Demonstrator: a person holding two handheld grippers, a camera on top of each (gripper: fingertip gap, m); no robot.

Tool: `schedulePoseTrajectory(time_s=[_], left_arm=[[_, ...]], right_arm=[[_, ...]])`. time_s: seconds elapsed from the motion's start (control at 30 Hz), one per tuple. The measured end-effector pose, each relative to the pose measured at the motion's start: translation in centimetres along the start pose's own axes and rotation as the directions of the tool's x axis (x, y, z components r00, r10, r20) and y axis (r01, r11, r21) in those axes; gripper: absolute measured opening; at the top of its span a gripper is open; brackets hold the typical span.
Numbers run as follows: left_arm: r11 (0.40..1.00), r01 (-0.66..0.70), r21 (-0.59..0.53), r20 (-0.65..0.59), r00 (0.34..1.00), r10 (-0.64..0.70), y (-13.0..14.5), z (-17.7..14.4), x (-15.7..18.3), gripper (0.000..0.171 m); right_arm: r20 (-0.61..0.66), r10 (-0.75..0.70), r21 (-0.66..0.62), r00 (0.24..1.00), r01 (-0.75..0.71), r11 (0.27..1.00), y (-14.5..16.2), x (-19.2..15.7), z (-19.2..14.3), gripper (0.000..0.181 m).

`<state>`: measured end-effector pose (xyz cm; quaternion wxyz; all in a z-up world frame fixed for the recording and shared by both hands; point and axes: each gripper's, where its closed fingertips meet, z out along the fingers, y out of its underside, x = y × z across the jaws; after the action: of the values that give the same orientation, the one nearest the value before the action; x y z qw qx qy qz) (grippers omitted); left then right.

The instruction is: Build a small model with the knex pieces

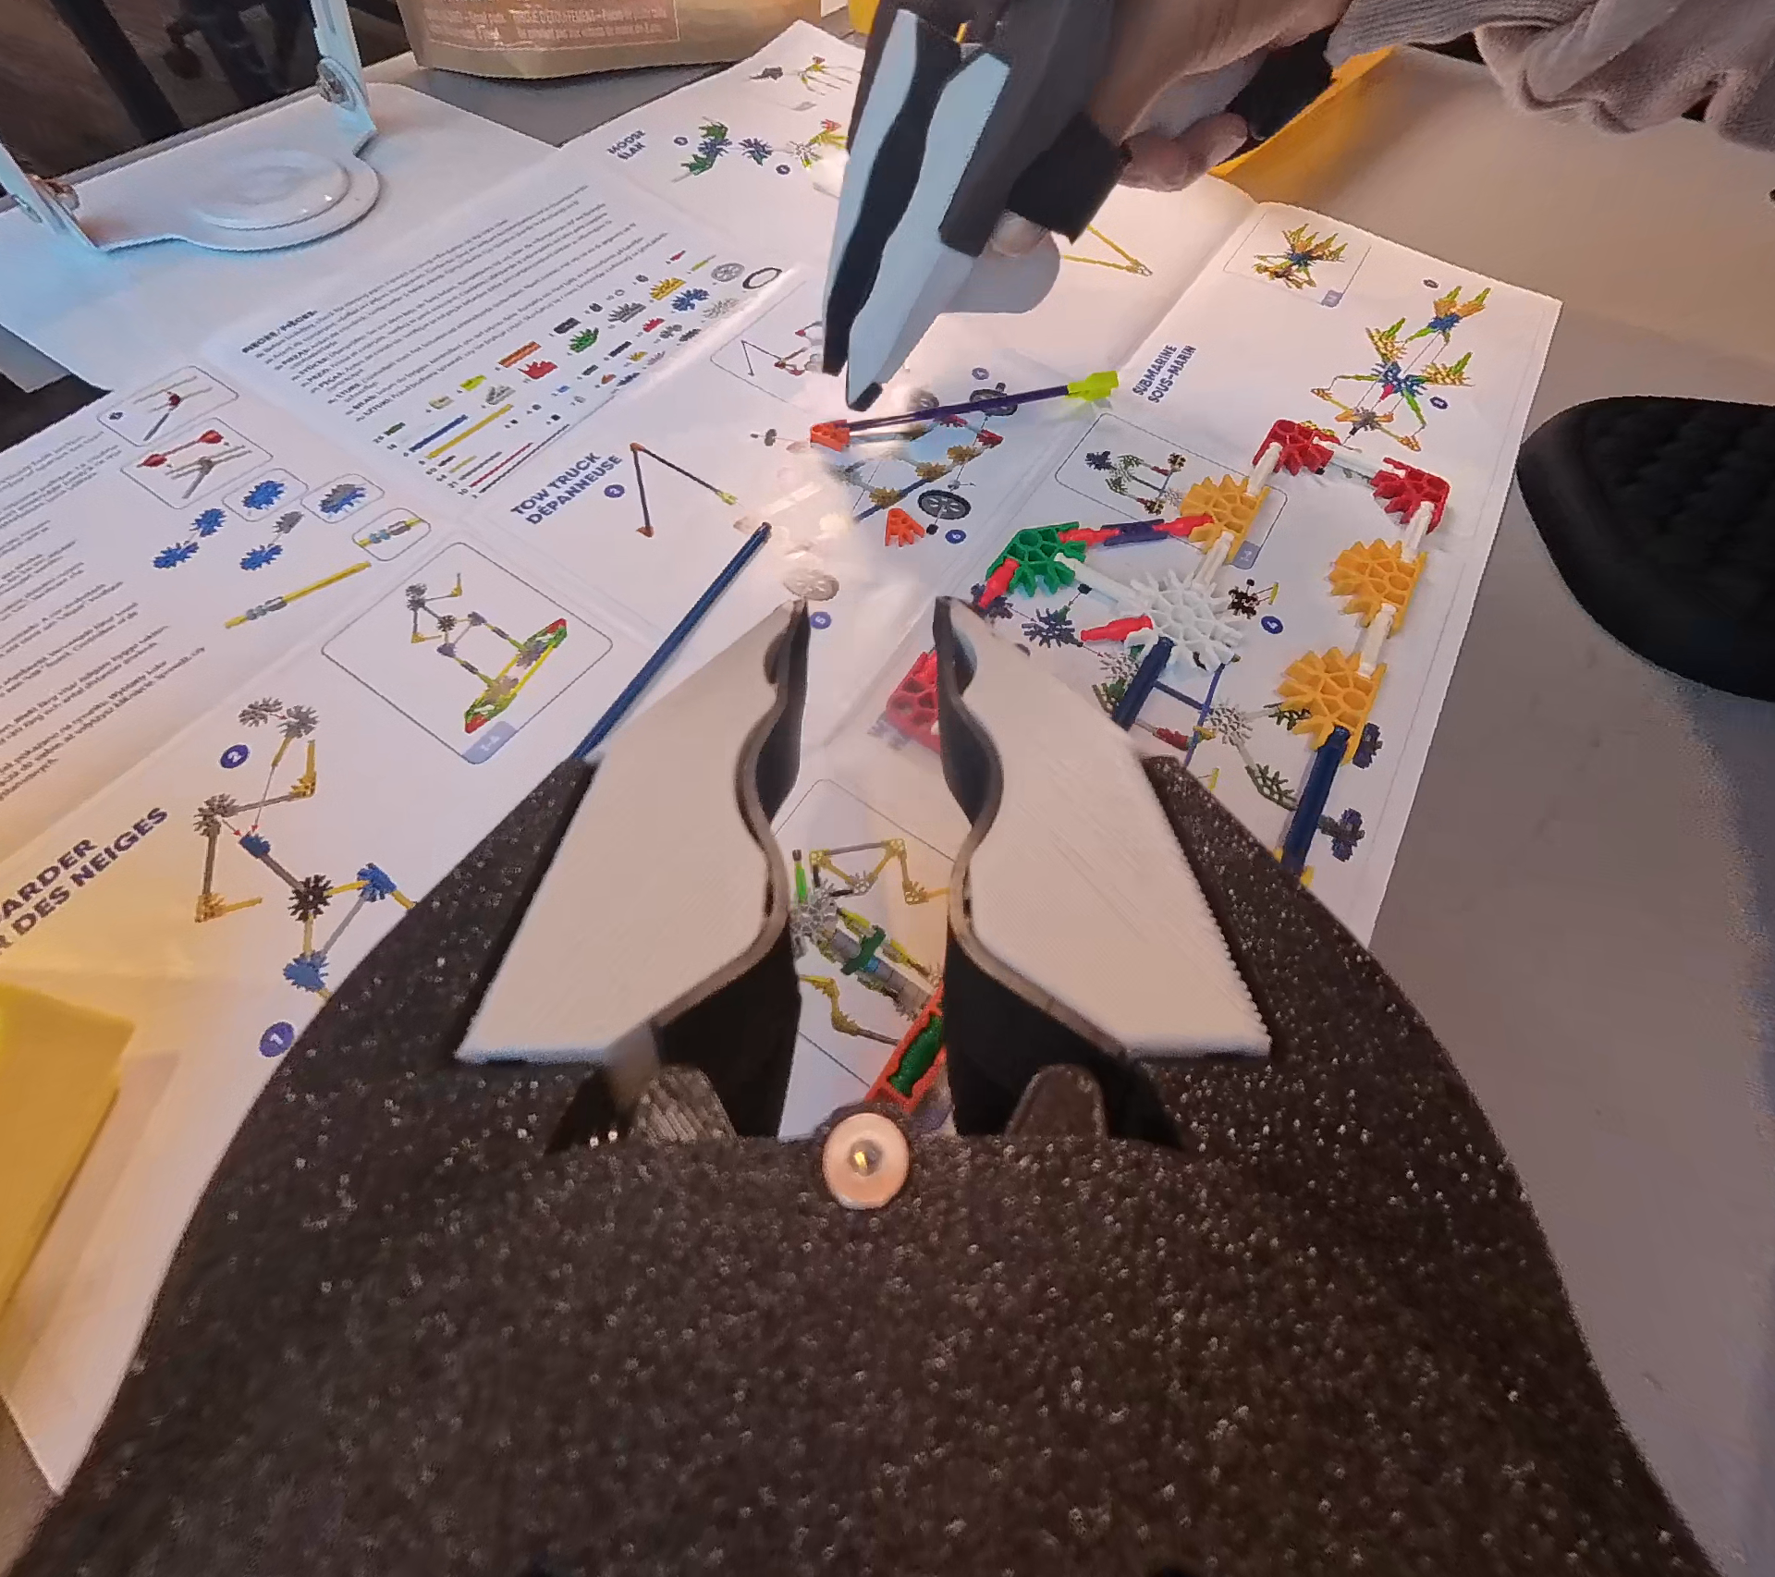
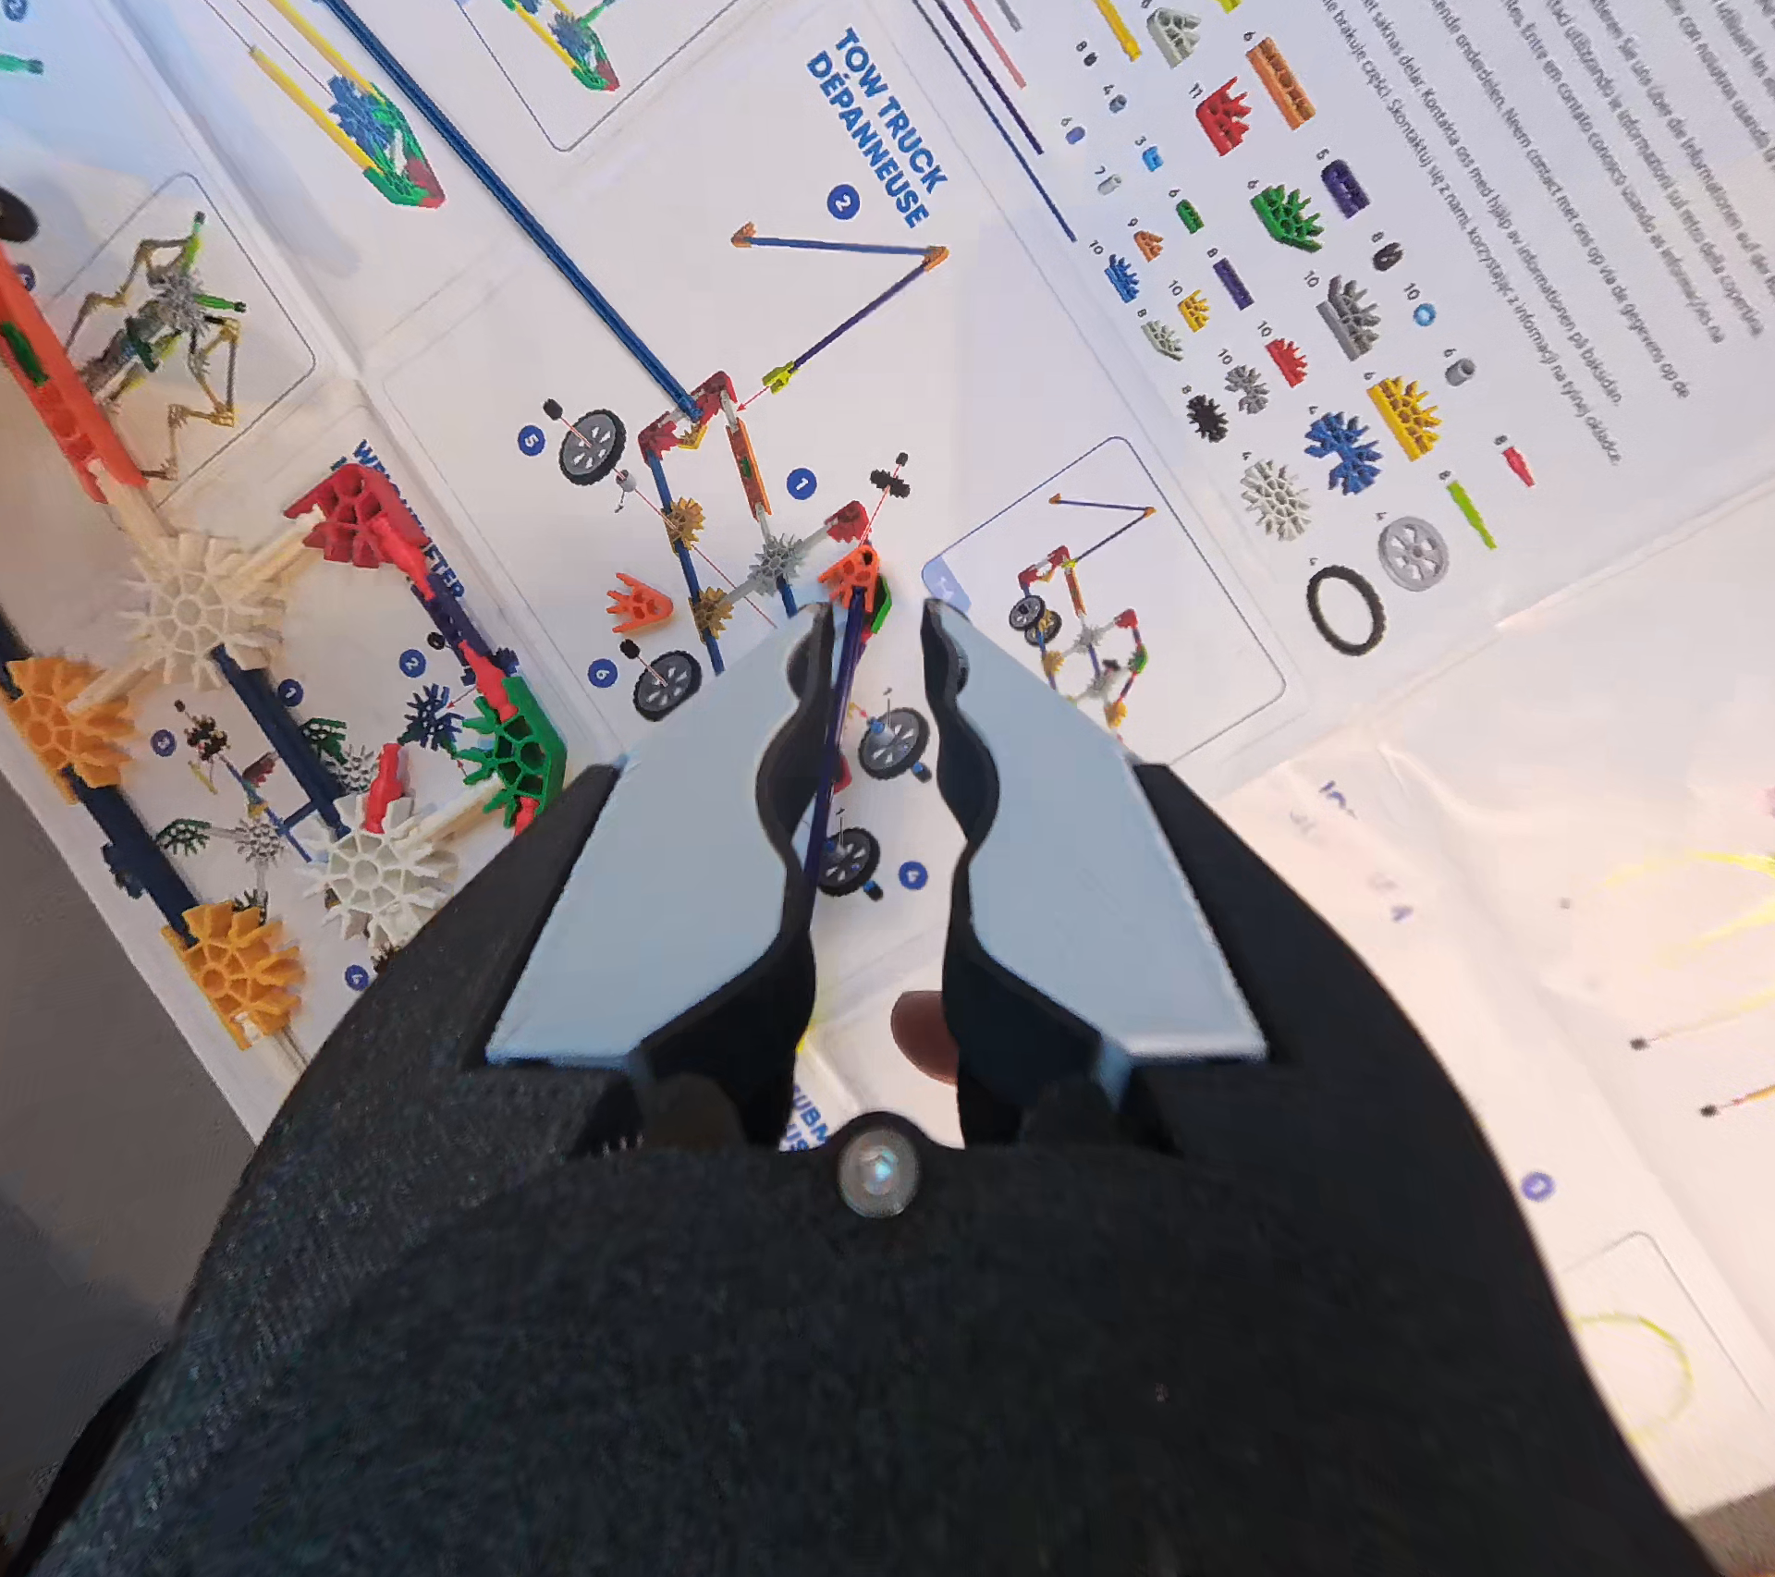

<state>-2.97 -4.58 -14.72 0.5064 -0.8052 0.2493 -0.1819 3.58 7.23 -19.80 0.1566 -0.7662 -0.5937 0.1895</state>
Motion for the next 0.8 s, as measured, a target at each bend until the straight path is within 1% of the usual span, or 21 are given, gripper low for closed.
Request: schedulePoseTrajectory(time_s=[0.17, 0.27, 0.4, 0.53, 0.6, 0.67, 0.8], left_arm=[[1.000, 0.005, -0.012, 0.002, 1.000, -0.005, 0.3, 0.2, -0.2, 0.024], [1.000, 0.002, -0.018, 0.015, 1.000, -0.002, 0.5, 0.1, -0.6, 0.024], [1.000, 0.007, -0.022, 0.049, 0.999, -0.006, 0.5, -0.1, -1.6, 0.024], [1.000, 0.018, -0.015, 0.062, 0.998, -0.017, 0.3, -0.3, -2.2, 0.024], [1.000, 0.018, -0.019, 0.063, 0.998, -0.017, 0.5, -0.3, -2.2, 0.024], [1.000, 0.016, -0.026, 0.060, 0.998, -0.015, 0.6, -0.1, -2.1, 0.024], [0.999, 0.007, -0.035, 0.062, 0.998, -0.005, 0.8, 0.0, -2.0, 0.024]], right_arm=[[0.009, 0.017, 0.030, 1.000, -0.018, 0.999, 1.8, -0.9, -0.3, 0.017], [-0.025, 0.003, 0.026, 1.000, -0.002, 1.000, 3.2, -1.0, -0.8, 0.017], [-0.043, 0.047, 0.008, 0.998, -0.047, 0.999, 5.3, -1.1, -2.0, 0.017], [-0.016, 0.101, 0.004, 0.995, -0.101, 0.995, 7.4, -2.1, -3.0, 0.016], [-0.026, 0.108, 0.002, 0.994, -0.108, 0.994, 8.2, -2.3, -3.2, 0.013], [-0.034, 0.117, 0.019, 0.993, -0.116, 0.993, 8.4, -2.7, -3.2, 0.008], [-0.020, 0.131, 0.065, 0.991, -0.130, 0.989, 7.8, -4.0, -2.8, 0.007]])
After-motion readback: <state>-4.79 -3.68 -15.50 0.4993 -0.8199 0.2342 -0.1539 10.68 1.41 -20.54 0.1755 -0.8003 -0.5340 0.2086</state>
